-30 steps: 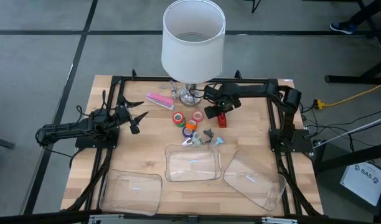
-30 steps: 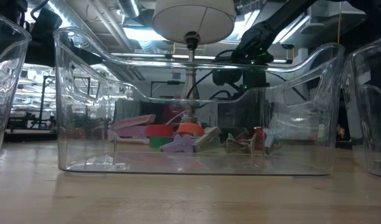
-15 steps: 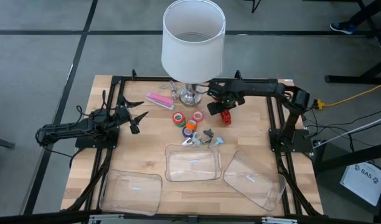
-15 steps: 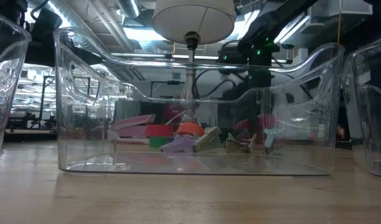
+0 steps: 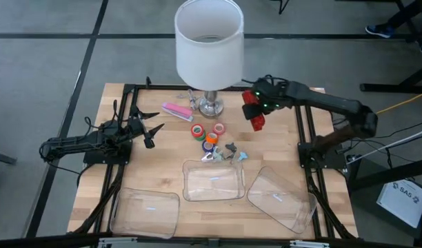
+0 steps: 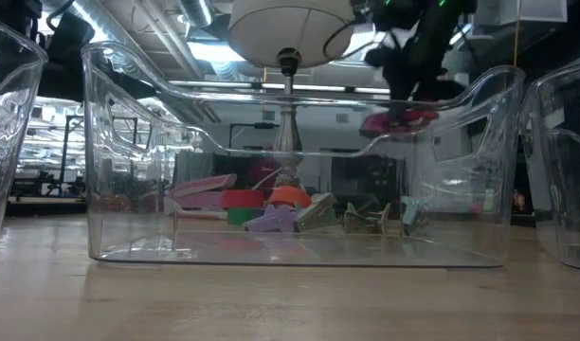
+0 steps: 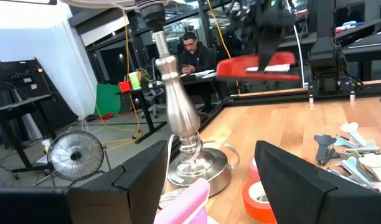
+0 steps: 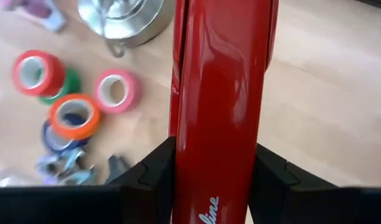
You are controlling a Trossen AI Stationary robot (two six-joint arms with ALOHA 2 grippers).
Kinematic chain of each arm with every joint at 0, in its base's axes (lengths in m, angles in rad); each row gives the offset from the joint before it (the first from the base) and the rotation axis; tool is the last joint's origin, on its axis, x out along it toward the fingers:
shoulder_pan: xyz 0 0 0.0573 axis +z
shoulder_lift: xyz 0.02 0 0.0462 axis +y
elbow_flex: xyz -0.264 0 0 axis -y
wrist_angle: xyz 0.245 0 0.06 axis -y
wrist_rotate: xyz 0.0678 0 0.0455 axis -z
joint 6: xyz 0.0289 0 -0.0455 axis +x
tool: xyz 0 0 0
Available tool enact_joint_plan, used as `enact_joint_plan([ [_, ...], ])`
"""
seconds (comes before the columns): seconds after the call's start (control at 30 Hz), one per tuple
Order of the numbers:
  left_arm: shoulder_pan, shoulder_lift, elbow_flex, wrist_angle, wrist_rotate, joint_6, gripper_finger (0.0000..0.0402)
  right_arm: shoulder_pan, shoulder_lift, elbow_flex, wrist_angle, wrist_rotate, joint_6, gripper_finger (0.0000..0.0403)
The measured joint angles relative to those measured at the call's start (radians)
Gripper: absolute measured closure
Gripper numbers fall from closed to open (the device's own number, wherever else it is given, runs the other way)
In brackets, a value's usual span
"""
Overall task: Pick and place Stapler, Stapler remover, tape
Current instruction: Put the red stapler into the bottom right transparent bin
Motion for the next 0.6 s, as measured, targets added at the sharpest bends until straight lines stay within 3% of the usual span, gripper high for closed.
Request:
enact_joint_plan([
  [0.43, 0.000, 0.000, 0.000, 0.000, 0.000, 0.000, 0.0162, 0.177, -0.114, 0.002, -0.203, -0.124, 0.159, 0.0259],
  [0.6, 0.000, 0.000, 0.000, 0.000, 0.000, 0.000, 0.0162, 0.244, -0.135, 0.002, -0.235, -0.229, 0.182, 0.0259],
])
